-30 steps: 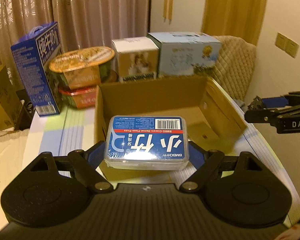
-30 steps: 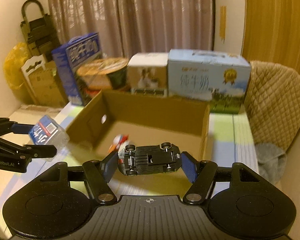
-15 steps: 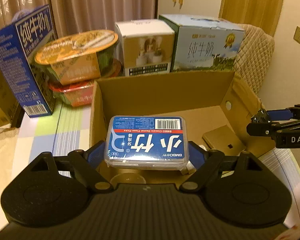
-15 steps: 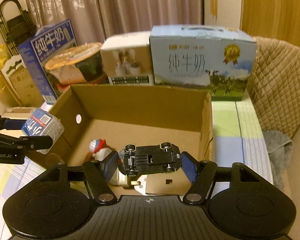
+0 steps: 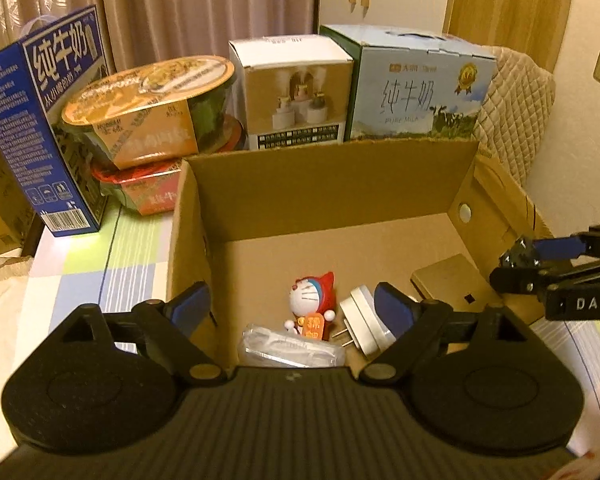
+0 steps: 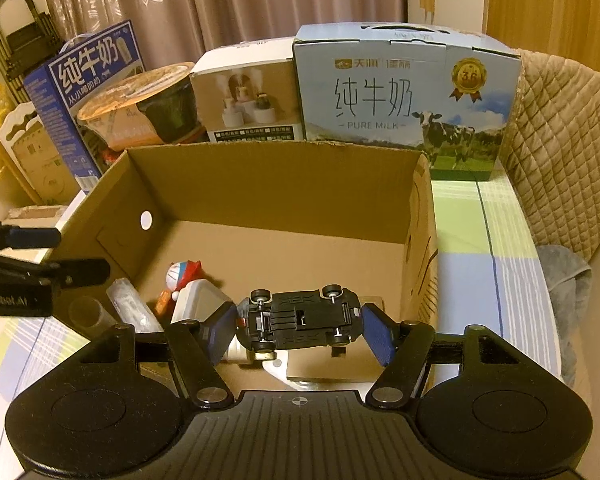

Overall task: Organize rigid objects
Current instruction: 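Release the floss box with the left gripper while the right releases the car in the box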

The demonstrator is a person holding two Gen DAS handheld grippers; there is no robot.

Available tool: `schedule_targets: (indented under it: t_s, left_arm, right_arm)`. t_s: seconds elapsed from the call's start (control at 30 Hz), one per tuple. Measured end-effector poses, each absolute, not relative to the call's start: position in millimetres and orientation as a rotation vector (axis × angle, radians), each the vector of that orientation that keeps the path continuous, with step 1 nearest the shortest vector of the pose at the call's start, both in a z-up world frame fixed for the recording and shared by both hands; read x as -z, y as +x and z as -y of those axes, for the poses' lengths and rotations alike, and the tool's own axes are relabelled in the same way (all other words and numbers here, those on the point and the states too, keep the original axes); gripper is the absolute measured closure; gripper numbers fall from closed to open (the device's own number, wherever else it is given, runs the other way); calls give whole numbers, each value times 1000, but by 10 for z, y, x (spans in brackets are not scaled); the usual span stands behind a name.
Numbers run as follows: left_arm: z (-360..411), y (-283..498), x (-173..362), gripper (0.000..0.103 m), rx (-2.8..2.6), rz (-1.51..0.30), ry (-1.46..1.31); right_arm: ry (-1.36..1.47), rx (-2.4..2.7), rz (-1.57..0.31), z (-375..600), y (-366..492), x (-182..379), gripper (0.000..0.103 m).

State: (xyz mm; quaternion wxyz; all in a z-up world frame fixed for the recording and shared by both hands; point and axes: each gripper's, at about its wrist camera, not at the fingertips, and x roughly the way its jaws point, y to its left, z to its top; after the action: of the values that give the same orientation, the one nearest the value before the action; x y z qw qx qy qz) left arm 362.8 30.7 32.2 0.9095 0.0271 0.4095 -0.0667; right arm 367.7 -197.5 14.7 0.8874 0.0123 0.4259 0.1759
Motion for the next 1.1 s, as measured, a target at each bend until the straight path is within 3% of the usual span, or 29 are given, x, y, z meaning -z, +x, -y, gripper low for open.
schedule_targets:
  t_s: [0.87,0.9,0.97,1.1]
  left_arm:
    - [-256,3516,-394,15,146,-838,107]
    - [-256,3512,-396,15,145,-836,107]
    - [-253,3496,-397,11,140,-831,109]
    - [-242,3430,-407,10,137,-823,111]
  right_arm:
    - [40,-356,-858,1980,3650,-191,38]
    - [56,-365,-842,1997,3651,-199,37]
    - [80,-350,-805,2040,3633,-234,18]
    - [114,-331,-772,2122,3566,-301,17]
